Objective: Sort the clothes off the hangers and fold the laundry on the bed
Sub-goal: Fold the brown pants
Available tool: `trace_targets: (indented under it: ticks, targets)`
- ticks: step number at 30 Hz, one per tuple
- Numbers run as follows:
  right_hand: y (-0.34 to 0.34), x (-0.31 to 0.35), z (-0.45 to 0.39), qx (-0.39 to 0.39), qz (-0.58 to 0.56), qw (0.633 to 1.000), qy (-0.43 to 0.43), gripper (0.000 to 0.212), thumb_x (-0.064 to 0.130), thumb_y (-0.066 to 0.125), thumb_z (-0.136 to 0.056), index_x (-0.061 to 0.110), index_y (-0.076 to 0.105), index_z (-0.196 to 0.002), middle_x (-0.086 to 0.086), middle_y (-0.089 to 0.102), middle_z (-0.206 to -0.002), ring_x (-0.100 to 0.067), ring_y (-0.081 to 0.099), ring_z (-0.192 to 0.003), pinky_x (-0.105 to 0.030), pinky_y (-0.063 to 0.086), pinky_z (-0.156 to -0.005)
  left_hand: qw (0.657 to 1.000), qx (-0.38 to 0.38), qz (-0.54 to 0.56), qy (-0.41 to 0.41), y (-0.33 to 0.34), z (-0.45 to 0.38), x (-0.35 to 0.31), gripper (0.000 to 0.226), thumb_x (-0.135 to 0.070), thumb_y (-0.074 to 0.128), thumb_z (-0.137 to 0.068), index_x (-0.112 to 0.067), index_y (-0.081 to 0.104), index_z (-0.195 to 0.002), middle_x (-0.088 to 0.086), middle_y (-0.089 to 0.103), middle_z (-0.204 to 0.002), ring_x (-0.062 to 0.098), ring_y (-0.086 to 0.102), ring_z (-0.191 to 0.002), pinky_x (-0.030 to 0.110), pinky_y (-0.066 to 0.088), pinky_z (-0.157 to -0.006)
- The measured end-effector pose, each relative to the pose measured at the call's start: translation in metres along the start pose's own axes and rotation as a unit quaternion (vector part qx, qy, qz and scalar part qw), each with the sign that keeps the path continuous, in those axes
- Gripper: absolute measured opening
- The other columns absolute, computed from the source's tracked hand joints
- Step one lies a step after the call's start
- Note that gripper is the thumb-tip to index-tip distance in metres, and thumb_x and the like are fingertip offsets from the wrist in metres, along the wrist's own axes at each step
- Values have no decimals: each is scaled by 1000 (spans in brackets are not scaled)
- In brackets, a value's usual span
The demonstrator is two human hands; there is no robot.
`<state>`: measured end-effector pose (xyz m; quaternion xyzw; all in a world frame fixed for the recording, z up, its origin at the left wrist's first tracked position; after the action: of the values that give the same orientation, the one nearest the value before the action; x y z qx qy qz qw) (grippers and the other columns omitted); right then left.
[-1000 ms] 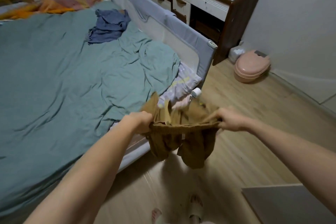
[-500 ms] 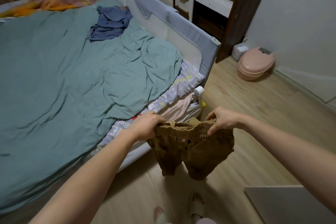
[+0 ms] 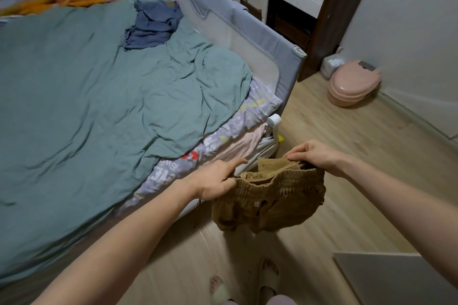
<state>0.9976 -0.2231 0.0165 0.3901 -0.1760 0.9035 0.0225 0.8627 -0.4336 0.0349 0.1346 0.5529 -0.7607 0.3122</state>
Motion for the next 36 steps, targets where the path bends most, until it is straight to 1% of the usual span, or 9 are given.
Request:
trace_targets:
  ticks: [2,4,7,12,15,21,26,33,36]
  targets:
    - [0,5,3,44,1,999,8,37,26,77,-78,16,69,-113,-4,73,-101,-14,70,-89,-23,55,-75,998,6,-61,1,2,-2,-4,78,-77,32,-80,-30,36,-142,2,64,-109,20,58,-98,38,50,-86]
    - [4,12,10,104,37,994,20,43,15,78,-76,18,66,-117,-5,69,-109,-14,69,-91,-22,55,-74,994,11,-104,-9,3,-5,-9,80,-88,41,-71,-34,52,-130,-10,65,-101,11,59,-89,34,53,-80]
    - [7,22,12,122,70,990,6,36,-2,65,-84,16,66,-116,-7,70,-107,-7,69,-73,-15,52,-60,996,-20,-82,7,2,-10,-14,44,-71,59,-77,-36,62,-104,-17,56,-86,5,52,-78,27,46,-67]
    - [10,21,1,101,18,995,-16,26,13,61,-92,11,67,-116,-11,72,-105,-18,68,-89,-19,55,-72,985,-102,-73,117,-4,1,-23,22,-44,62,-89,-27,55,-102,-13,48,-126,0,47,-85,18,32,-63]
    - [17,21,-1,114,-26,993,-13,25,14,52,-97,9,67,-117,-16,71,-106,-15,67,-79,-18,55,-65,981,-135,-70,124,-5,6,-20,18,-32,63,-90,-19,54,-98,-8,59,-97,14,57,-88,24,38,-63]
    - [26,35,-6,49,35,993,-101,17,23,65,-90,9,75,-92,-10,73,-90,-13,67,-79,-26,54,-77,977,-172,-86,88,-8,3,-2,26,-36,63,-90,-31,64,-115,-14,62,-103,7,57,-97,25,46,-69]
    - [28,46,-13,9,207,964,-165,18,18,78,-79,4,67,-73,-1,63,-68,-4,54,-62,-22,44,-64,976,-170,-95,100,-8,2,2,20,-43,63,-89,-30,67,-103,-13,61,-94,7,59,-88,23,44,-62]
    - [42,57,-7,38,80,964,-253,19,12,60,-93,13,50,-76,0,66,-78,-9,61,-77,-24,46,-71,966,-210,-117,92,-10,1,7,20,-45,60,-90,-30,66,-101,-12,64,-95,6,60,-89,27,46,-59]
    - [54,62,0,74,107,958,-257,20,9,58,-94,14,49,-77,11,60,-66,-1,53,-64,-16,40,-63,970,-219,-78,70,-13,2,15,12,-40,64,-89,-31,64,-97,-15,63,-91,6,60,-88,23,44,-64]
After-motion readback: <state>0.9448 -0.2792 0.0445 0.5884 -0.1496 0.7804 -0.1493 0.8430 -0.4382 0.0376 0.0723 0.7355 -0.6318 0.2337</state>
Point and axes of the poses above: each hand's wrist, its own z-axis away from the middle knuckle, its own y-axis out of the palm, x = y × z, the point moved 6 cm from there along -z, towards the middle knuckle
